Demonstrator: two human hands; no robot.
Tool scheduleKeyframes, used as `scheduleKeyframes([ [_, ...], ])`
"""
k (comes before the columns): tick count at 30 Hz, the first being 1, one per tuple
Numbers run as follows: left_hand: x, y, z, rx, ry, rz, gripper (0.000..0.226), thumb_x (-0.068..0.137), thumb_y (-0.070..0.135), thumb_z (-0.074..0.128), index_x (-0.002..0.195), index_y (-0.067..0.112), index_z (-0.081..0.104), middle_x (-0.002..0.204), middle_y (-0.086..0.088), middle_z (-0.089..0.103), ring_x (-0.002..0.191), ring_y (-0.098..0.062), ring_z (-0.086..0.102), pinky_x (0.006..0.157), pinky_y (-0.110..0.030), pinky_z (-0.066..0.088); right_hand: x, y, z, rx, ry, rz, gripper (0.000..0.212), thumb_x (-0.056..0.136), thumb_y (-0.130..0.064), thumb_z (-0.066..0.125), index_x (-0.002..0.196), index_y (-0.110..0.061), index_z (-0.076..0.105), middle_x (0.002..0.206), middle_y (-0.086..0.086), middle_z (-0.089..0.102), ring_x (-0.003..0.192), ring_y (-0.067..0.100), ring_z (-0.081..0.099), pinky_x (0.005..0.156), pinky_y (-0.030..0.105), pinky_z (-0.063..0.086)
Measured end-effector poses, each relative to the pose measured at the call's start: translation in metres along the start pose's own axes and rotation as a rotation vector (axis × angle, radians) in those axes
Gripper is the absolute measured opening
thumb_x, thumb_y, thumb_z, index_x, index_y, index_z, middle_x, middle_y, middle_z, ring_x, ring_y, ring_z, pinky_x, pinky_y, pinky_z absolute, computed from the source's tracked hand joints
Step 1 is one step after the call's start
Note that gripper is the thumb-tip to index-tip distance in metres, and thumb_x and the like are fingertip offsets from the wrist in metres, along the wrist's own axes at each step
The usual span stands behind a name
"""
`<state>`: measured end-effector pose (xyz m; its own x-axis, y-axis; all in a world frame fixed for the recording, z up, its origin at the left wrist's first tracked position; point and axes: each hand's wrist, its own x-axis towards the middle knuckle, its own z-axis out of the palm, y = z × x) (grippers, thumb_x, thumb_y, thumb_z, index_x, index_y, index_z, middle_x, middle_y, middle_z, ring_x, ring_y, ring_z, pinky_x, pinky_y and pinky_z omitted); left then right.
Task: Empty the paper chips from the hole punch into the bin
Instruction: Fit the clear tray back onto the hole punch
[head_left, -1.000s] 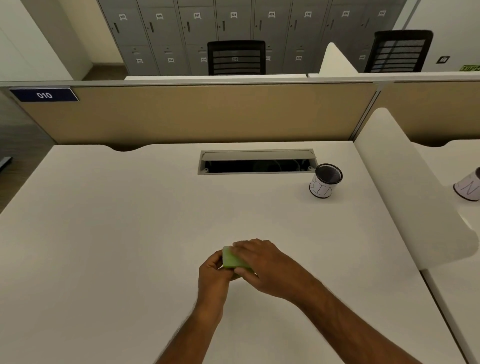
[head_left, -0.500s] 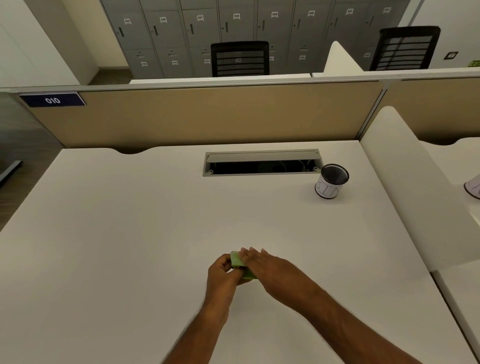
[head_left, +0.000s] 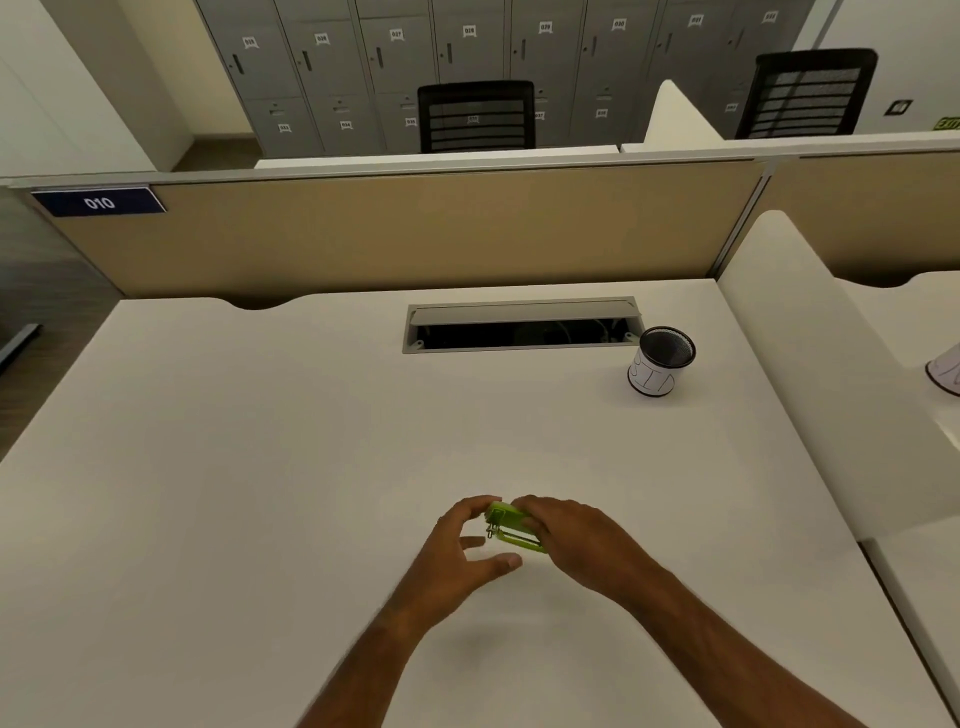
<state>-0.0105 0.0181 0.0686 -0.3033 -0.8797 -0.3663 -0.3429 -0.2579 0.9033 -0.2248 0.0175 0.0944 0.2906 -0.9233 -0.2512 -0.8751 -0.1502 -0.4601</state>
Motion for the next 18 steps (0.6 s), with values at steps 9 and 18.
scheduleKeyframes([
  [9,0.007,-0.006,-0.001,0.002,0.111,0.1,0.051,0.075,0.036,0.096,0.117,0.04,0.067,0.115,0.023,0.075,0.106,-0.005,0.075,0.092,-0.025,0.064,0.003,0.008,-0.005,0.374,0.008,0.032,0.016,0.103,-0.039,0.054,0.103,-0.032,0.068,0.079,-0.004,0.076,0.069,0.009,0.07,0.062,0.026,0.054],
  [18,0.003,-0.009,0.009,-0.117,0.143,0.016,0.054,0.054,0.05,0.103,0.098,0.037,0.074,0.097,0.008,0.082,0.082,-0.014,0.082,0.073,-0.022,0.064,0.002,0.023,0.008,0.652,0.052,0.129,0.016,0.1,-0.037,0.059,0.091,-0.033,0.072,0.081,-0.007,0.076,0.066,0.004,0.068,0.064,0.021,0.054],
])
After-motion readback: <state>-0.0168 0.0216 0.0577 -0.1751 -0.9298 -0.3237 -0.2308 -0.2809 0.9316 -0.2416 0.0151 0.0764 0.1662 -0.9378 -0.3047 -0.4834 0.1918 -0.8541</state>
